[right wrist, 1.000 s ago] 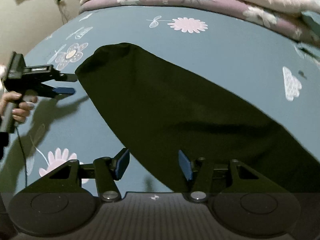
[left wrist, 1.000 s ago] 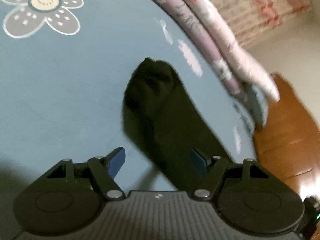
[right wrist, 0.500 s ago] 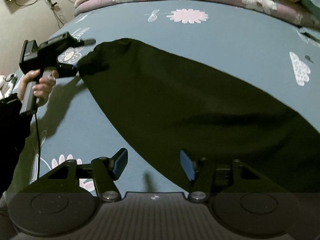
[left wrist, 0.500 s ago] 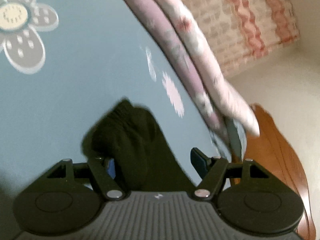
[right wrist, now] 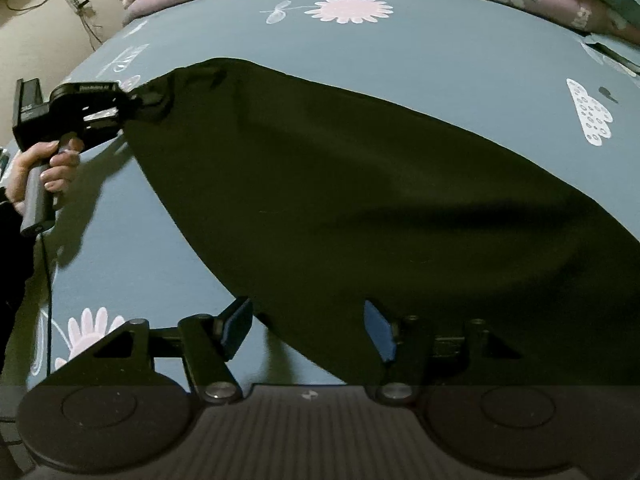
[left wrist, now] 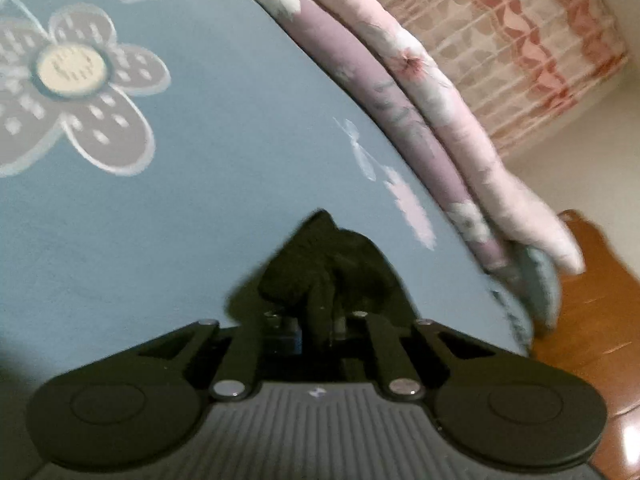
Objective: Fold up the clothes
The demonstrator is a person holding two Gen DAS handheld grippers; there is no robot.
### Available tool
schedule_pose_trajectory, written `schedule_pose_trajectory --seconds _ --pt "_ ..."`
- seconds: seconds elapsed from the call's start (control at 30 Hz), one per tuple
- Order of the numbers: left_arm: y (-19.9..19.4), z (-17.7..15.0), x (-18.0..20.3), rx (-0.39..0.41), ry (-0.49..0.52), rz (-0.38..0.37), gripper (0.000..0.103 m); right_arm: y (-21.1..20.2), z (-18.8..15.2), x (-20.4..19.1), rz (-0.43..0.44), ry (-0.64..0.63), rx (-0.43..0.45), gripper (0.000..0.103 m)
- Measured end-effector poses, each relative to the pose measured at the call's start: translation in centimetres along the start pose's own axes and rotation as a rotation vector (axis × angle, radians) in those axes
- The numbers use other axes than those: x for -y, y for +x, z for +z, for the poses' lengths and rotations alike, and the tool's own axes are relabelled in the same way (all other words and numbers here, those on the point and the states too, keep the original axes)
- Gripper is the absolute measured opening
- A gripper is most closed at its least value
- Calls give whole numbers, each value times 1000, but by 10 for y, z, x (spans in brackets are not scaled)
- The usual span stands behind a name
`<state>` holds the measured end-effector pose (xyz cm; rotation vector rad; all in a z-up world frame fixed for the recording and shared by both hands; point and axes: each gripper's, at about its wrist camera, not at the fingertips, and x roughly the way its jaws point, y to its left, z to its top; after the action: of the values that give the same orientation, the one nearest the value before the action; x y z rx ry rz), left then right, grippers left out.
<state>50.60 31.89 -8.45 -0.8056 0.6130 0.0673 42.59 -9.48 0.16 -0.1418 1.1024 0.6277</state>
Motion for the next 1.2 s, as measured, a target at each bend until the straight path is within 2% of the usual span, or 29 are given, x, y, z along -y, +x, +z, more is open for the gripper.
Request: schedule_pose_trajectory --seconds 0.07,0.17,0.33,0.4,0.5,0.57,0.63,0.77,0.8,0.9,1.03,1.2 --pt "-8 1 8 23 66 44 5 0 -1 3 3 -1 4 67" --pt "-2 3 10 -42 122 132 11 2 0 2 -12 -5 6 67" --pt "-14 1 11 -48 156 174 19 -6 3 -3 -7 -31 33 67" --pt "-21 -1 14 -48 183 202 29 -14 12 -4 -16 -72 56 67" --pt "-35 -6 23 -56 269 276 39 -22 41 -13 -23 -167 100 67" --pt "-45 -9 29 -70 320 306 41 -24 68 -28 -12 -248 132 67" --pt "-54 -13 35 -73 359 296 41 -20 98 -47 12 -334 168 66" --pt "-77 -26 46 -95 432 257 46 20 172 -77 74 -440 191 65" --pt "-82 -30 48 -100 452 251 49 37 188 -84 89 -454 191 65" --pt "-91 -40 47 -110 504 265 49 93 231 -108 116 -501 179 65" --pt "-101 -50 35 -95 494 291 50 147 258 -130 132 -536 157 65" --pt "-112 -61 19 -76 467 257 55 189 267 -153 167 -646 108 65"
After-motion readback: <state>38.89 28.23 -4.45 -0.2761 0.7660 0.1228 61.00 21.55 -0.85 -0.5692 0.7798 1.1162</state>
